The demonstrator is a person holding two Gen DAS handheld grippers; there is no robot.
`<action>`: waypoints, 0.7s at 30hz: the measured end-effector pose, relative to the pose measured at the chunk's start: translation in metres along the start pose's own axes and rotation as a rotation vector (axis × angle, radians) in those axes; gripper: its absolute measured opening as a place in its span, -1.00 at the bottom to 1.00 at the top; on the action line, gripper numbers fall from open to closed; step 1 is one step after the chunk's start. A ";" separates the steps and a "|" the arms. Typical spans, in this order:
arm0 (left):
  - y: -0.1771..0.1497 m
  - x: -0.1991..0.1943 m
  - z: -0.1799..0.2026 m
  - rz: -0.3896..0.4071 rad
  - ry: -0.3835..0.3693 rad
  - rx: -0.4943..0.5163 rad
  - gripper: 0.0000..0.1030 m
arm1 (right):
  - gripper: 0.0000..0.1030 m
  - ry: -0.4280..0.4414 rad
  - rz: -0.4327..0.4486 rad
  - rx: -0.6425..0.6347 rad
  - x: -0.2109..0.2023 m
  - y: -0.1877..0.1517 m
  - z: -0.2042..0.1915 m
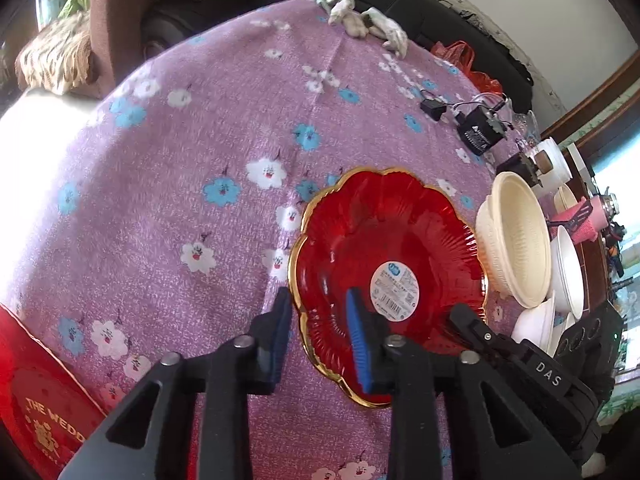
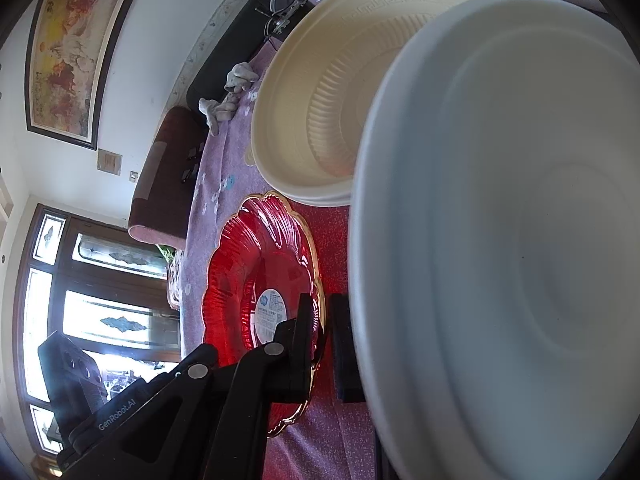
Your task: Organize plates and bowls
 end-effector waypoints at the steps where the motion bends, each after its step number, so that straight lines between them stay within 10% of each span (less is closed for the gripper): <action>1: -0.001 0.004 -0.002 -0.012 0.002 -0.013 -0.71 | -0.81 0.002 0.000 0.002 0.000 0.000 0.000; 21: -0.005 -0.013 -0.002 0.022 -0.045 -0.038 -0.88 | -0.81 0.060 -0.016 0.067 0.003 0.000 0.008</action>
Point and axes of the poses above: each gripper's, at about its wrist camera, not at the fingertips, and x roughly the way its jaws point, z to its right, y to its top, the point moved 4 cm from there along x, roughly the way its jaws point, and after that the axes turned 9 degrees about -x, right-handed, at the moved point
